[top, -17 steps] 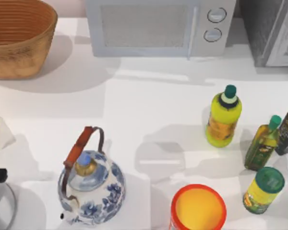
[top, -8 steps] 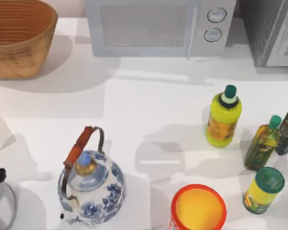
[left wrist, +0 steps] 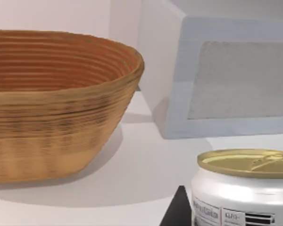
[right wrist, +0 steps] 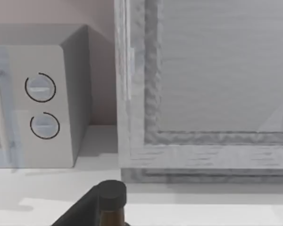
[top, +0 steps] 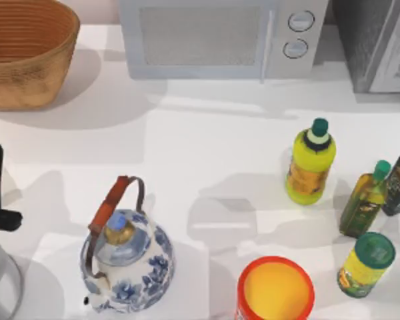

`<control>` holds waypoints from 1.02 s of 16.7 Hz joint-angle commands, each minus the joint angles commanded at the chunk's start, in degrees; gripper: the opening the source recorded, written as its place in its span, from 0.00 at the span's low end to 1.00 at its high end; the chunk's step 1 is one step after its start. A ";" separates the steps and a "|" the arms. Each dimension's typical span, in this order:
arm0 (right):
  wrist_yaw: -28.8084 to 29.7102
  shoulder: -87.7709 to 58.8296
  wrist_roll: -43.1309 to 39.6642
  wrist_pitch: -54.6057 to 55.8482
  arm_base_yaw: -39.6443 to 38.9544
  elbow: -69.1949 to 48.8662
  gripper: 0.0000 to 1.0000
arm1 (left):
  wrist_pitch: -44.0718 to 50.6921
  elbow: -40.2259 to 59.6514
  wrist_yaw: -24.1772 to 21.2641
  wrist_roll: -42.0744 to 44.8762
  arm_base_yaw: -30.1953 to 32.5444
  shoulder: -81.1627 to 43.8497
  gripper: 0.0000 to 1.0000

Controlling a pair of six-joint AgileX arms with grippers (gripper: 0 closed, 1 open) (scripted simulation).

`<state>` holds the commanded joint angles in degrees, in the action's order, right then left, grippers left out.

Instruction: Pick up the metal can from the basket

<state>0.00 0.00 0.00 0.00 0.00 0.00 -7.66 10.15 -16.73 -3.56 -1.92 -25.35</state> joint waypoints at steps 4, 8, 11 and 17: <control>0.00 0.00 0.00 0.00 0.00 0.00 1.00 | -8.64 7.25 -14.81 -1.49 1.14 -23.09 0.00; 0.00 0.00 0.00 0.00 0.00 0.00 1.00 | -20.44 16.95 -31.01 -1.54 3.79 -48.03 0.00; 0.00 0.00 0.00 0.00 0.00 0.00 1.00 | -31.00 25.37 -42.41 -0.49 5.84 -65.62 0.00; 0.00 0.00 0.00 0.00 0.00 0.00 1.00 | -52.44 40.91 -59.14 3.43 8.30 -95.17 0.00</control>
<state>0.00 0.00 0.00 0.00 0.00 0.00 -60.10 51.06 -75.87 -0.13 6.38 -120.51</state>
